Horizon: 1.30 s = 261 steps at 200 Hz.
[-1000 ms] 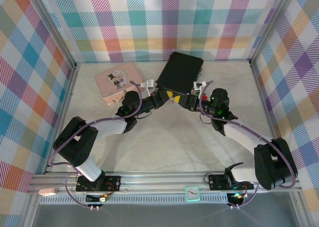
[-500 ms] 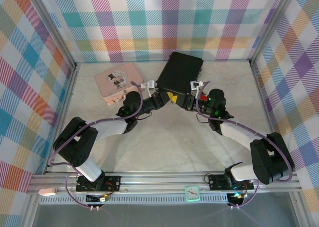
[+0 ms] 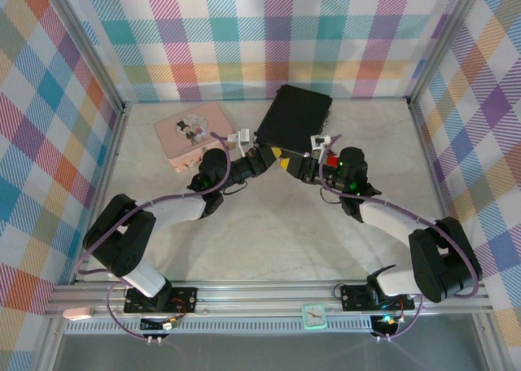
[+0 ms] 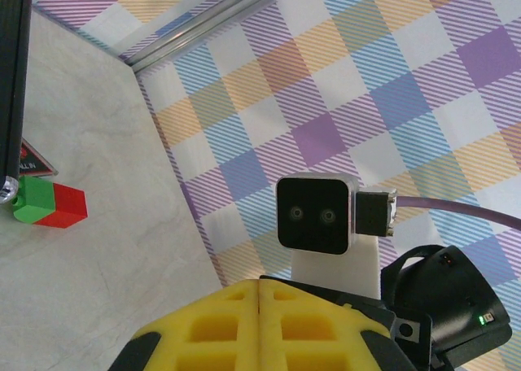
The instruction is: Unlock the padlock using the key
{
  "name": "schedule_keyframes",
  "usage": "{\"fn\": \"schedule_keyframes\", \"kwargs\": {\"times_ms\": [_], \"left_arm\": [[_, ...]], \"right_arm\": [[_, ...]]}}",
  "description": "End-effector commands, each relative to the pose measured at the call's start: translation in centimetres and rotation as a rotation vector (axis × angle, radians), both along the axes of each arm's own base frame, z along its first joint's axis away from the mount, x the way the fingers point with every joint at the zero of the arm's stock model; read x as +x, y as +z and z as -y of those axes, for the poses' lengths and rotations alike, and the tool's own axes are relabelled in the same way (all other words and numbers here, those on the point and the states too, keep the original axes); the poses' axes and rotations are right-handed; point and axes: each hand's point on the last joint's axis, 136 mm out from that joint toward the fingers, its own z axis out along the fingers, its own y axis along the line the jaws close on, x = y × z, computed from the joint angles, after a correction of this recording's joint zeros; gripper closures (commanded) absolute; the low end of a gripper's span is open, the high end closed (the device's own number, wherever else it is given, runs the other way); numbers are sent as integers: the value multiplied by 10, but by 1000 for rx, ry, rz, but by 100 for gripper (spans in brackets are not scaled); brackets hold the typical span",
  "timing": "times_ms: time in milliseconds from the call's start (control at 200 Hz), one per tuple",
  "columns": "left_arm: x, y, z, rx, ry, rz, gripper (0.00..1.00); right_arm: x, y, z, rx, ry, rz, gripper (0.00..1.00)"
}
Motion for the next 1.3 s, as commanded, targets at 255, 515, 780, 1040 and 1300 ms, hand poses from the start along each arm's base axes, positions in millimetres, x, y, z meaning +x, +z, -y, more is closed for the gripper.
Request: {"fn": "schedule_keyframes", "kwargs": {"times_ms": [255,515,780,1040,1300], "left_arm": [[-9,23,1,-70,-6,64,100],[-11,22,2,-95,-3,52,100],[-11,20,4,-122,-4,37,100],[-11,18,1,-121,6,31,92],[22,-8,-67,59,180,-17,35]], "right_arm": [[0,9,-9,48,40,20,91],[3,8,-10,78,40,4,79],[3,9,-12,88,47,7,92],[5,1,-9,52,24,33,100],[0,-23,-6,-144,55,60,100]]}}
